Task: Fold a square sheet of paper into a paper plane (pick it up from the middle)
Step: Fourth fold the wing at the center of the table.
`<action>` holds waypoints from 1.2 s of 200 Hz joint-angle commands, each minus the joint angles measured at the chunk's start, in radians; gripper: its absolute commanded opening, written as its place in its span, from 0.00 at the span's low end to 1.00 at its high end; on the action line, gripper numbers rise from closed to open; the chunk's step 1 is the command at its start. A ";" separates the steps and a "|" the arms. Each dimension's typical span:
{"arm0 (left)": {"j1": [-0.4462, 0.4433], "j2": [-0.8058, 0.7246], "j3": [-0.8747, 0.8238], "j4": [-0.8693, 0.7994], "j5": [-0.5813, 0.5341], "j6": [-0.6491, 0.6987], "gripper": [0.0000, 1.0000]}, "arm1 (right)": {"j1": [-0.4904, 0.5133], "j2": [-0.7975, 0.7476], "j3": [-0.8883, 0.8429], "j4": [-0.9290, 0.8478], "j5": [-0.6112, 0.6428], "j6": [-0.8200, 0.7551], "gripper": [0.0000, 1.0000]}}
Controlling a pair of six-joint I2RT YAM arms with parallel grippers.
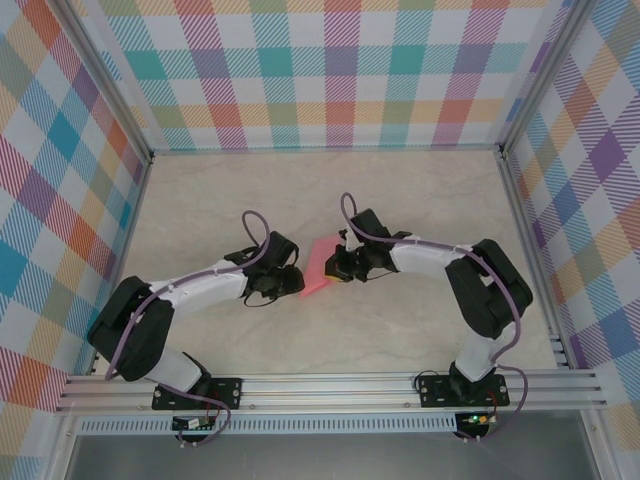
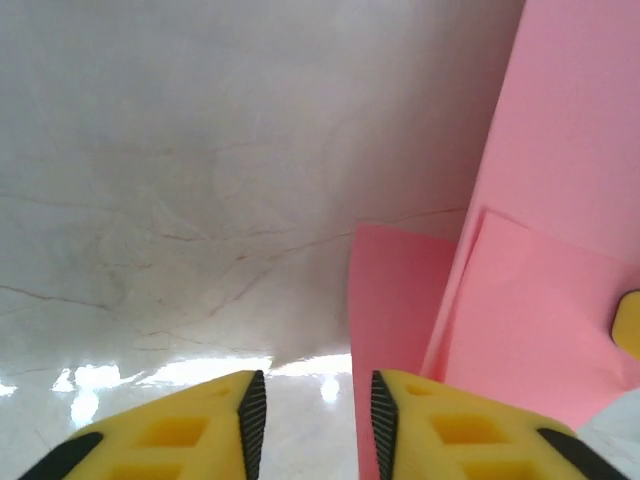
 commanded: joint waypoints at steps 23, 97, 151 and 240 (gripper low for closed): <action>0.015 -0.142 0.029 -0.022 -0.045 0.080 0.57 | 0.003 -0.084 0.047 -0.148 0.142 0.011 0.03; 0.013 -0.215 -0.082 0.199 -0.007 0.245 0.73 | 0.033 -0.037 0.153 -0.244 0.256 0.126 0.04; -0.046 -0.158 -0.186 0.424 -0.023 0.450 0.81 | 0.033 0.022 0.127 -0.160 0.226 0.343 0.04; -0.105 -0.043 -0.338 0.827 0.002 0.776 0.65 | 0.030 0.103 0.151 -0.193 0.119 0.531 0.04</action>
